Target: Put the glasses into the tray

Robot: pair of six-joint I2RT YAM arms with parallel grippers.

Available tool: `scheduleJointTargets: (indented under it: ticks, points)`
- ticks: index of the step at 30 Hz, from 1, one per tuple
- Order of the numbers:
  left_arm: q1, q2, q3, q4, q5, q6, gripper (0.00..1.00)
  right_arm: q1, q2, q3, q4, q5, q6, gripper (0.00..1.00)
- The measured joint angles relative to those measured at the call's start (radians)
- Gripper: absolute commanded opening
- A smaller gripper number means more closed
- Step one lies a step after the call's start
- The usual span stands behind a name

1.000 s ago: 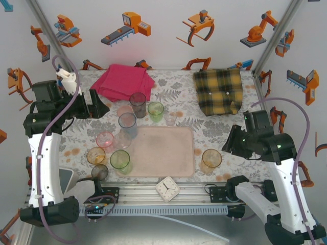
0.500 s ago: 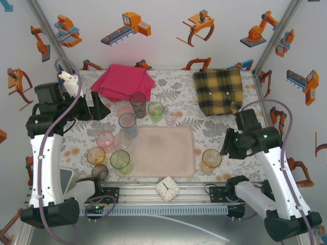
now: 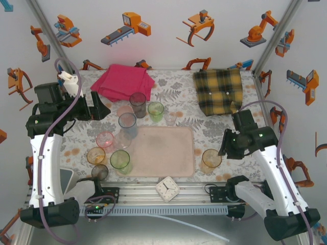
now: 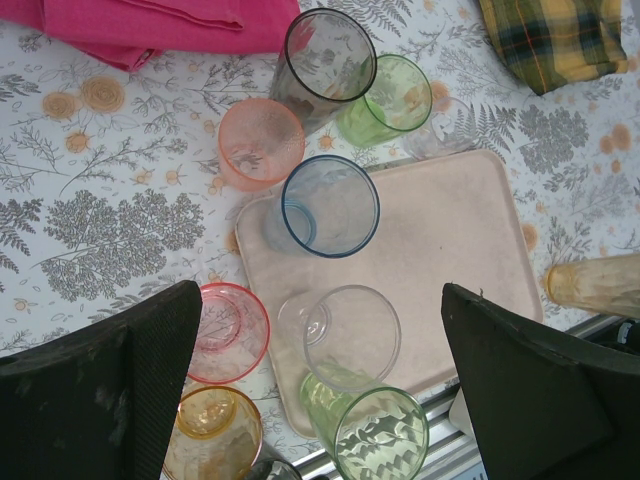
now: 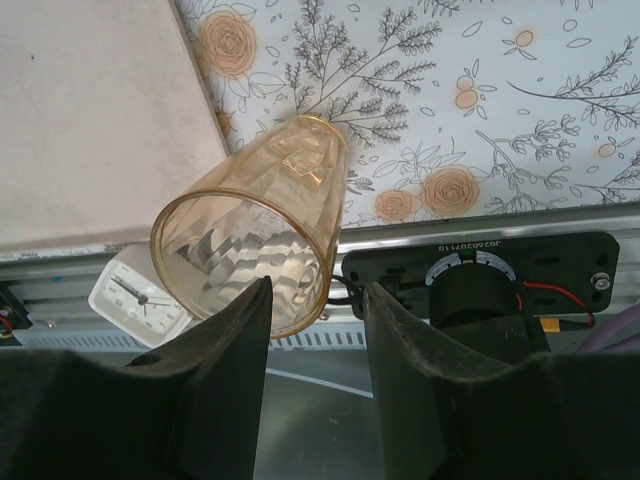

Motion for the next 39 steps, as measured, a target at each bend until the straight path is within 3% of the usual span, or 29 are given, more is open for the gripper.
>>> scheduleJointTargets:
  ticks: [39]
  points:
    - [0.0,-0.005,0.0,0.007,0.004,0.0,0.97,0.0,0.026,-0.147,0.113,-0.009,0.066,0.22]
